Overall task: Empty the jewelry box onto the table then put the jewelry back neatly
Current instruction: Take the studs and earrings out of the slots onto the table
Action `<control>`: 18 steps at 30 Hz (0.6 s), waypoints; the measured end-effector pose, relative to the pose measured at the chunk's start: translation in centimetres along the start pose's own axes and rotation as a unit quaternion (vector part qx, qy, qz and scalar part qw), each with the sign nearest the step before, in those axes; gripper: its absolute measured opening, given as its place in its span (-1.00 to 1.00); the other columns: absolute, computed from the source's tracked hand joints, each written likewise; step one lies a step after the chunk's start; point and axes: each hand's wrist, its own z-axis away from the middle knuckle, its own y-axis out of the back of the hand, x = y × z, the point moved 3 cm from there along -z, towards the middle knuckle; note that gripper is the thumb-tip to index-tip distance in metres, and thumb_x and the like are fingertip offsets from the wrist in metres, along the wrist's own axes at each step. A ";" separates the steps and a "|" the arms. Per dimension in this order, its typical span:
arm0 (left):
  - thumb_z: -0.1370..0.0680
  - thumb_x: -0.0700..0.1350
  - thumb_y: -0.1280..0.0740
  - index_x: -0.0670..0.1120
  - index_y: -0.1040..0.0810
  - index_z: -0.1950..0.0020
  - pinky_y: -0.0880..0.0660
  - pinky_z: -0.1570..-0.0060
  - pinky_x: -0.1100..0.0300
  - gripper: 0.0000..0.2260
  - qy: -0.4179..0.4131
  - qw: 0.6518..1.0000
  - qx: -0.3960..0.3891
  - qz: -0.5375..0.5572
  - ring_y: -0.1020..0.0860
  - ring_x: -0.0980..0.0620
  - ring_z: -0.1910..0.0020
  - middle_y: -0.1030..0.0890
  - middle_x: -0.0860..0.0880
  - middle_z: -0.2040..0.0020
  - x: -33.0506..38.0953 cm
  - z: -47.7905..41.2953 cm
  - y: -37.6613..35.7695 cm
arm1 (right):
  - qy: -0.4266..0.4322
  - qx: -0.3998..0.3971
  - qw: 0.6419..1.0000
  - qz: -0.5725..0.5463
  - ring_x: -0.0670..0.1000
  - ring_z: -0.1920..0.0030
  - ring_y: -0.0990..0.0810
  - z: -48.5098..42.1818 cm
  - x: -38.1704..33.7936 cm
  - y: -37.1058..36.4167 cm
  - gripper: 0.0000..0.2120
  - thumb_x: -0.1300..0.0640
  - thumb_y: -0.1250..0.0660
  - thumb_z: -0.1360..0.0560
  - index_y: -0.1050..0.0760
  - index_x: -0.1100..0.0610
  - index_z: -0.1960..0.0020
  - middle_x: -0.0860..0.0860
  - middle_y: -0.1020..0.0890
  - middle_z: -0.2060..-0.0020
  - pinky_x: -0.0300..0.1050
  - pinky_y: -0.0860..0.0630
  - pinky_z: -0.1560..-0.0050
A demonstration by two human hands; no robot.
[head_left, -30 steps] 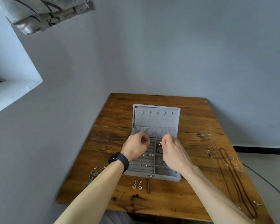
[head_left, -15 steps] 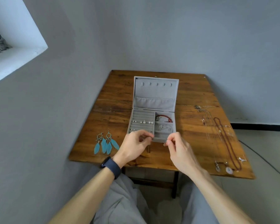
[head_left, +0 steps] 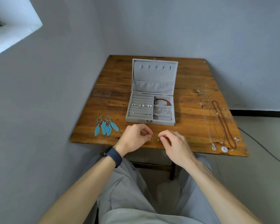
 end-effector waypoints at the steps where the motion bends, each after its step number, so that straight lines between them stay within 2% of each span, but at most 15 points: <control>1: -0.56 -0.06 -0.41 0.05 -0.66 -0.05 -0.56 0.02 0.30 -0.91 0.002 1.000 -0.001 -0.007 -0.61 0.20 0.03 -0.66 0.13 0.05 0.0 -0.2 0.0 | -0.001 -0.004 1.000 -0.001 -0.13 0.01 -0.49 -0.2 -0.1 -0.2 -0.86 0.12 -0.24 -0.63 -0.56 0.02 -0.11 -0.14 -0.62 0.02 -0.45 -0.30 0.06; 3: -0.55 -0.05 -0.41 0.06 -0.67 -0.03 -0.54 0.06 0.33 -0.91 0.011 1.000 0.001 -0.016 -0.60 0.20 0.05 -0.66 0.15 0.09 -0.2 -0.7 0.0 | -0.004 -0.012 1.000 -0.002 -0.12 0.00 -0.50 -0.7 -0.3 -0.5 -0.85 0.11 -0.24 -0.63 -0.55 0.01 -0.12 -0.13 -0.61 0.01 -0.31 -0.38 0.04; 5: -0.55 -0.05 -0.42 0.07 -0.68 -0.02 -0.48 0.12 0.40 -0.92 0.022 0.999 0.002 -0.027 -0.59 0.21 0.08 -0.65 0.17 0.12 -0.3 -1.3 -0.1 | -0.010 -0.018 1.000 -0.006 -0.12 0.00 -0.51 -1.4 -0.3 -0.9 -0.86 0.11 -0.24 -0.63 -0.56 -0.01 -0.11 -0.13 -0.61 0.02 -0.26 -0.43 0.03; 12: -0.54 -0.04 -0.42 0.05 -0.70 -0.04 -0.59 0.08 0.23 -0.89 0.047 0.998 0.002 -0.043 -0.62 0.14 0.10 -0.69 0.08 0.11 -0.6 -3.4 0.0 | -0.040 -0.009 0.999 -0.016 -0.11 0.02 -0.53 -3.5 0.2 -1.9 -0.85 0.11 -0.29 -0.60 -0.61 -0.01 -0.11 -0.11 -0.60 0.03 -0.35 -0.39 0.08; 14: -0.54 -0.03 -0.42 0.04 -0.70 -0.05 -0.59 0.04 0.20 -0.88 0.052 0.997 0.004 -0.059 -0.63 0.12 0.08 -0.70 0.06 0.09 -0.8 -3.9 0.1 | -0.049 -0.003 0.999 -0.018 -0.10 0.01 -0.55 -3.9 0.3 -2.0 -0.84 0.11 -0.30 -0.60 -0.63 -0.01 -0.12 -0.10 -0.61 0.01 -0.32 -0.45 0.05; 16: -0.55 -0.04 -0.41 0.03 -0.70 -0.07 -0.59 0.03 0.19 -0.87 0.051 0.996 0.007 -0.067 -0.62 0.11 0.07 -0.70 0.05 0.07 -0.8 -4.2 0.2 | -0.054 -0.003 0.998 -0.016 -0.09 -0.01 -0.55 -4.3 0.4 -2.0 -0.83 0.11 -0.30 -0.60 -0.63 0.00 -0.13 -0.08 -0.61 -0.02 -0.29 -0.47 0.02; 18: -0.56 -0.06 -0.41 0.03 -0.70 -0.06 -0.57 0.06 0.22 -0.87 0.050 0.997 0.011 -0.065 -0.61 0.12 0.07 -0.69 0.06 0.07 -0.9 -4.4 0.2 | -0.051 -0.005 0.999 -0.010 -0.11 -0.01 -0.54 -4.6 0.3 -2.0 -0.82 0.11 -0.31 -0.60 -0.63 0.01 -0.15 -0.07 -0.61 -0.05 -0.35 -0.41 0.03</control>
